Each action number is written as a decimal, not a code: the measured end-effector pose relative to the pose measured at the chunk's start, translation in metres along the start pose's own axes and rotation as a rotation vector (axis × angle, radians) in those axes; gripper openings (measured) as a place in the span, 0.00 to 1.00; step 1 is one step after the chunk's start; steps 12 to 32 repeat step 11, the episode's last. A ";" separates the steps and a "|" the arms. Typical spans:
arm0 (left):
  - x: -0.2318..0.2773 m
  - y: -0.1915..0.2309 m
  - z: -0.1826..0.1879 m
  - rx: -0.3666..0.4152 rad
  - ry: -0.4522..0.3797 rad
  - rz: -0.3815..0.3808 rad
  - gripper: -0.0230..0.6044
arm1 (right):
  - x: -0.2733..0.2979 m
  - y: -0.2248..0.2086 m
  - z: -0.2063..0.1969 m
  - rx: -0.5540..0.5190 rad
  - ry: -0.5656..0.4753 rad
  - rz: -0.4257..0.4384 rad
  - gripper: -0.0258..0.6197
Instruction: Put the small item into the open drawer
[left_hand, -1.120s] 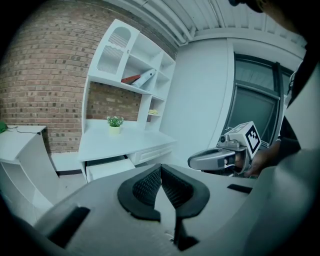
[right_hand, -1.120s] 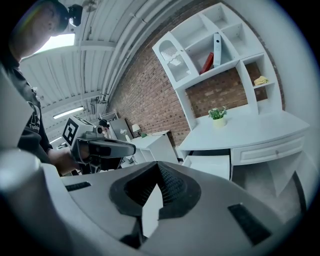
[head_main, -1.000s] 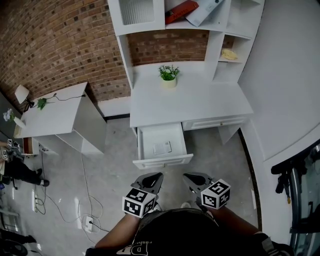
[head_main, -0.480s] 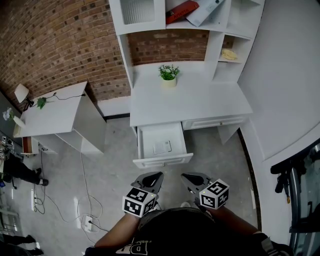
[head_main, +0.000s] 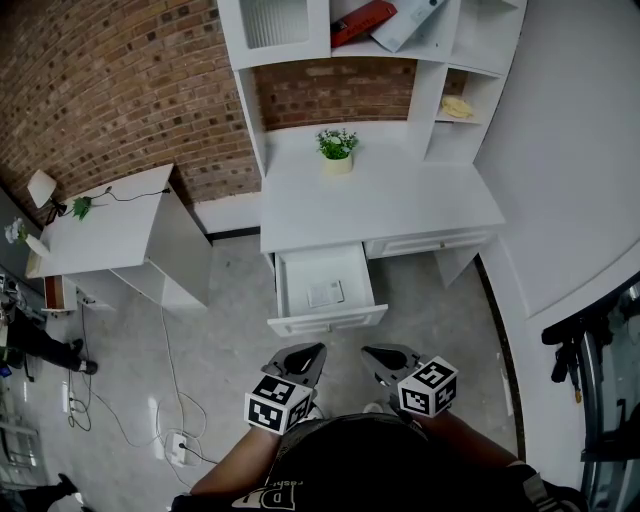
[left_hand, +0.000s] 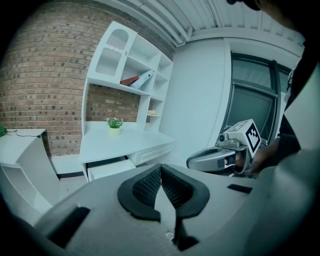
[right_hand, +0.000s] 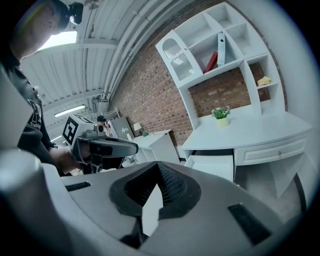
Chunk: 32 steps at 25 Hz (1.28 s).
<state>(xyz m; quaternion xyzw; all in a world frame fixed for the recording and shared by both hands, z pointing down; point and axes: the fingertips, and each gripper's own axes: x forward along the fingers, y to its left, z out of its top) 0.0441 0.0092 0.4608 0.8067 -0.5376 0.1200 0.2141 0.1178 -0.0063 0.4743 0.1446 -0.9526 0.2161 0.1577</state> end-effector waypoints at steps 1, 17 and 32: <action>0.000 0.000 -0.001 -0.001 0.002 -0.001 0.07 | 0.000 0.000 0.000 0.000 0.000 -0.001 0.05; -0.003 0.006 -0.001 0.006 0.005 -0.017 0.07 | 0.006 0.004 0.003 -0.003 0.000 -0.015 0.05; -0.003 0.006 -0.001 0.006 0.005 -0.017 0.07 | 0.006 0.004 0.003 -0.003 0.000 -0.015 0.05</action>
